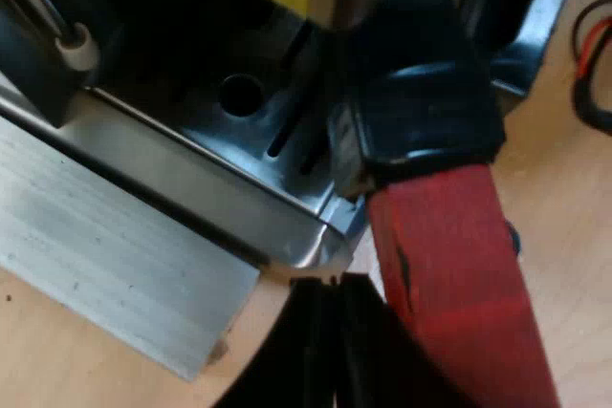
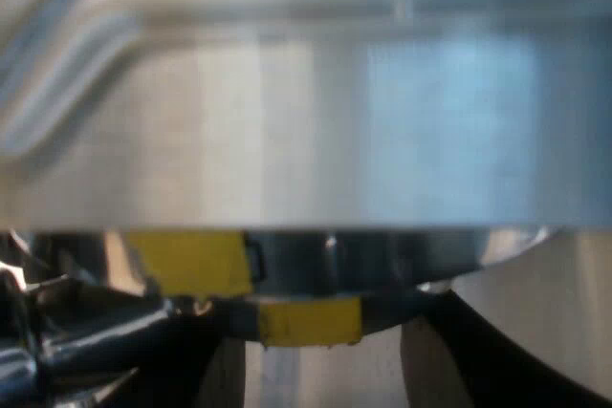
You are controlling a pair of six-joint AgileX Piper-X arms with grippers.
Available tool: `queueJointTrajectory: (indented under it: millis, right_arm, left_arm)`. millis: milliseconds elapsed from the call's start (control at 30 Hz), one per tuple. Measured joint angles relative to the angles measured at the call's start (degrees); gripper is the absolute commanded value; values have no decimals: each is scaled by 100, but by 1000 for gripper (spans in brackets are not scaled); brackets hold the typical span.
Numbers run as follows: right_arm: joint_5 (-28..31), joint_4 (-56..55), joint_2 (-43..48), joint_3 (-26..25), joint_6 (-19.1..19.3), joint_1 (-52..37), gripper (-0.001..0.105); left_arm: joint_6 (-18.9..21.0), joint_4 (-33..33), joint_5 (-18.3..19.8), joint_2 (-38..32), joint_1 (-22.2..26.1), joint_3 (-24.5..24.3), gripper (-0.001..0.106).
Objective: Put the handle in the coffee machine
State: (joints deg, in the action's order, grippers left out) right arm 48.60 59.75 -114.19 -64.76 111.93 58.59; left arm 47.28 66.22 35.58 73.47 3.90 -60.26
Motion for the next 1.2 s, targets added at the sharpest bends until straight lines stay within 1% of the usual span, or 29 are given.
queueJointTrajectory:
  millis: [33,100,167,233,367,467,567,633,700,800,900,967,1067,1200]
  right_arm:
    - [0,0,0,0,0,0,40]
    - [0,0,0,0,0,0,40]
    - [0,0,0,0,12,0,40]
    - [13,0,0,0,15,0,40]
    - [48,0,0,17,15,-7,40]
    - [45,0,0,26,26,-7,40]
    - [61,0,0,29,41,-21,40]
    - [59,0,0,43,39,-22,40]
    - [95,15,0,42,25,-22,40]
    - [138,30,0,42,14,-22,40]
    - [159,43,0,42,50,-22,40]
    - [156,41,0,42,81,-22,40]
    - [169,41,0,42,132,-22,40]
    - [169,41,0,42,131,-22,40]
  left_arm:
    - [142,-4,19,-33,0,0,0]
    - [293,-4,46,-49,0,0,0]
    - [568,71,199,-44,0,0,0]
    - [618,94,248,-44,0,0,0]
    - [771,366,549,-44,0,0,0]
    - [821,434,651,-51,0,0,0]
    - [986,434,826,-69,-20,154,0]
    - [1012,416,811,-67,-92,259,0]
    - [1073,381,717,-67,-234,377,0]
    - [1334,220,570,-100,-426,476,0]
    - [1789,24,334,-275,-538,517,0]
    - [2186,-187,333,-438,-569,529,0]
    - [2355,-273,277,-620,-573,529,0]
    - [2399,-260,251,-666,-573,529,0]
